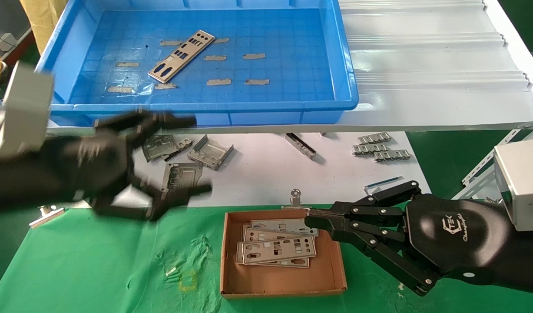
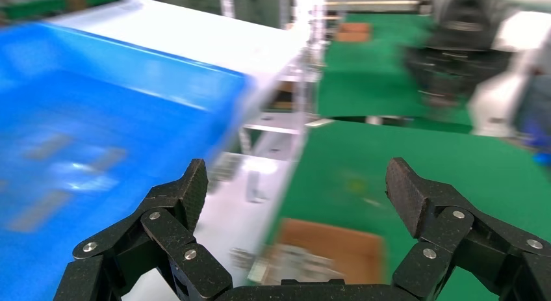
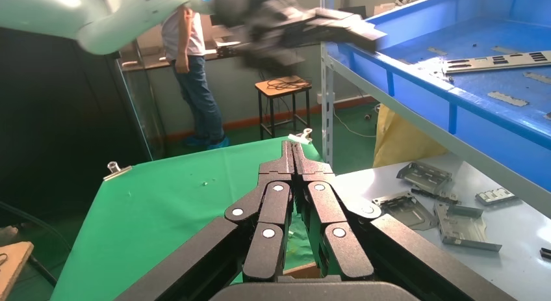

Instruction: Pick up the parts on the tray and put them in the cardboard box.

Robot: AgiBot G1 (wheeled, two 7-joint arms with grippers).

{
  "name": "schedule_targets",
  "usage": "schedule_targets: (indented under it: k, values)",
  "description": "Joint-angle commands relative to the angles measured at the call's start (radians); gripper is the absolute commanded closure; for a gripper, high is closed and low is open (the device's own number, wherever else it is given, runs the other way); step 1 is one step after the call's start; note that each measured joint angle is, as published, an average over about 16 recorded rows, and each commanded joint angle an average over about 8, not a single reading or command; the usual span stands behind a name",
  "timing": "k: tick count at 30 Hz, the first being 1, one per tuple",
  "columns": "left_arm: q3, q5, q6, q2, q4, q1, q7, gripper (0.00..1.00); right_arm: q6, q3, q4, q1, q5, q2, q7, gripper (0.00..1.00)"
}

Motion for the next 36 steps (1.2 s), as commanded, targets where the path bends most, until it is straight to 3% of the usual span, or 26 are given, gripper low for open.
schedule_targets:
  k: [1,8,13,20,30,31,36]
  values:
    - [0.022,0.054,-0.022,0.036,0.053,-0.075,-0.012,0.0,0.0,0.0,0.0,0.0,0.0,0.0,0.0,1.0]
    - [0.144,0.297,-0.046,0.196,0.382,-0.369,0.009,0.0,0.0,0.0,0.0,0.0,0.0,0.0,0.0,1.0]
    - [0.186,0.376,-0.066,0.297,0.597,-0.508,0.052,0.0,0.0,0.0,0.0,0.0,0.0,0.0,0.0,1.0]
    - [0.206,0.421,-0.123,0.38,0.817,-0.606,0.115,0.0,0.0,0.0,0.0,0.0,0.0,0.0,0.0,1.0]
    - [0.201,0.433,-0.317,0.438,0.993,-0.641,0.173,0.0,0.0,0.0,0.0,0.0,0.0,0.0,0.0,1.0]
    - [0.202,0.434,-0.329,0.443,1.003,-0.643,0.174,0.0,0.0,0.0,0.0,0.0,0.0,0.0,0.0,0.96]
    - [0.208,0.445,-0.366,0.467,1.043,-0.644,0.172,0.0,0.0,0.0,0.0,0.0,0.0,0.0,0.0,0.34]
